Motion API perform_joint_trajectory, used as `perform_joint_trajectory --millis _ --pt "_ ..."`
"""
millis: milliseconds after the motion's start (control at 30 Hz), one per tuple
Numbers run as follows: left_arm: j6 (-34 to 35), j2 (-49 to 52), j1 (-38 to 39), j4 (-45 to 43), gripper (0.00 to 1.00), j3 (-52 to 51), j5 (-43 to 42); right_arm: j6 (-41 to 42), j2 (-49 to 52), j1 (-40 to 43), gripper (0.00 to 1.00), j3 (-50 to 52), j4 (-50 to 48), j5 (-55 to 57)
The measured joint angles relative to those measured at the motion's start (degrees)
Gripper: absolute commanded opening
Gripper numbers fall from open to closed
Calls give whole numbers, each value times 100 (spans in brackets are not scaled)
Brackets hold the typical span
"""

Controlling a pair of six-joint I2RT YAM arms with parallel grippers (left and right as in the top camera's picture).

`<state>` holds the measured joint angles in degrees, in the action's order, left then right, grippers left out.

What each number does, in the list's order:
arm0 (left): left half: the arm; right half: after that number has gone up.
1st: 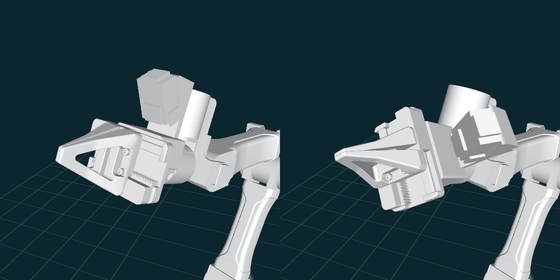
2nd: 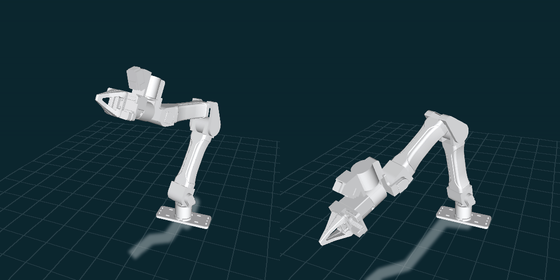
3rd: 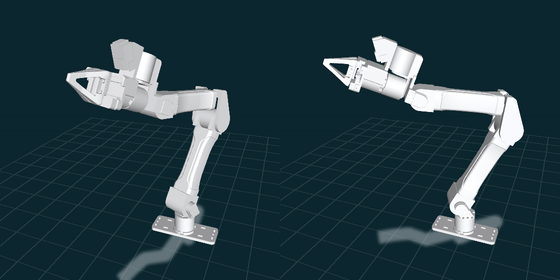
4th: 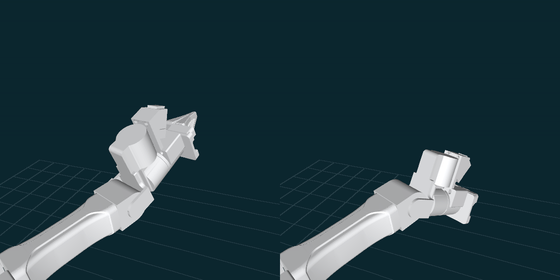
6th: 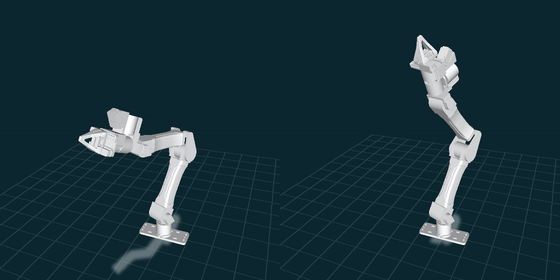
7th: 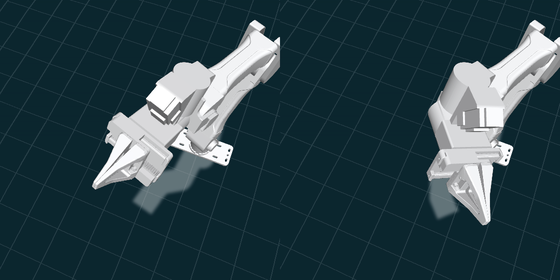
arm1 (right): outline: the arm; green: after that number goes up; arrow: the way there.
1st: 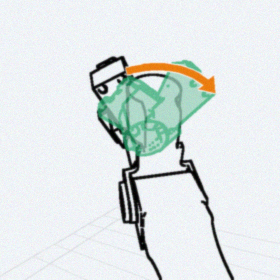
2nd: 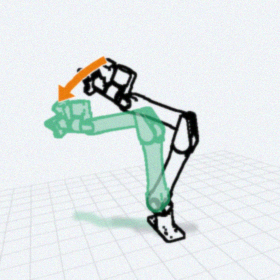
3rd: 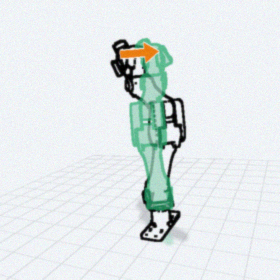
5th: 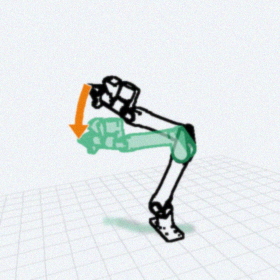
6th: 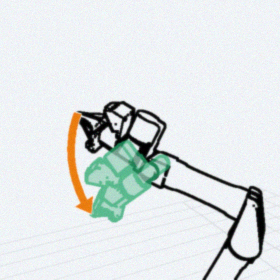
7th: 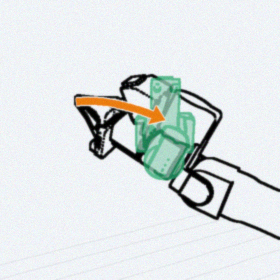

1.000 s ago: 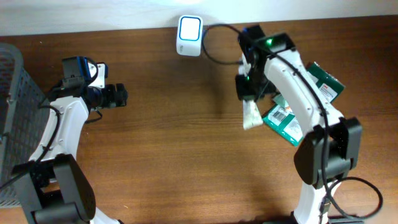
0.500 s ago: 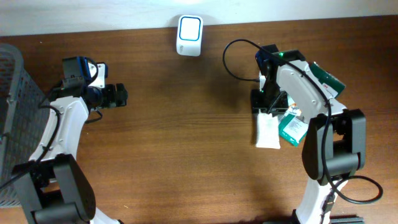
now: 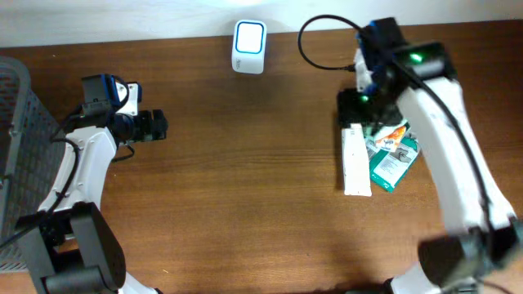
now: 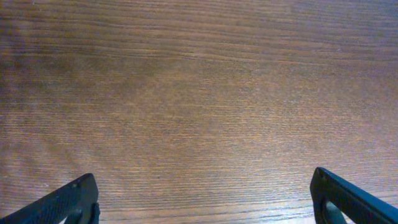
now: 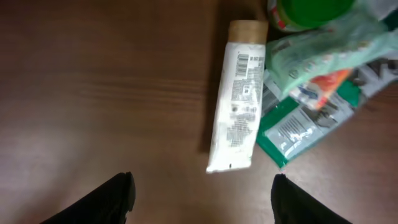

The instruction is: Scan the item barcode

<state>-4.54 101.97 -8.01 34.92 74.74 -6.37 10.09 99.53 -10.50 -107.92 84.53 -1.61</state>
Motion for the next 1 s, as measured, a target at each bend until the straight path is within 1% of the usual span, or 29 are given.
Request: perform_joint_trajectory --millis 200,267,300,367,533,767,900,967,1000 --pt "0 0 0 0 99 0 0 -4 -1464 -22 67 -57 435 -219" --pt "0 0 0 0 99 0 0 0 -1639 -20 67 -57 525 -271" --pt "0 0 0 0 99 0 0 -4 -1969 -22 70 -57 748 -343" --pt "0 0 0 0 99 0 0 -11 -2256 -22 99 -59 931 -378" --pt "0 0 0 0 99 0 0 -20 -2887 -22 98 -59 1075 -411" --pt "0 0 0 0 99 0 0 -22 -2903 -20 98 -59 1084 -382" --pt "0 0 0 0 99 0 0 -22 -2920 -20 99 -59 1078 -153" --pt "0 0 0 0 99 0 0 -74 -2962 -20 98 -28 922 35" --pt "0 0 0 2 99 0 0 -177 -3058 -20 98 83 619 107"
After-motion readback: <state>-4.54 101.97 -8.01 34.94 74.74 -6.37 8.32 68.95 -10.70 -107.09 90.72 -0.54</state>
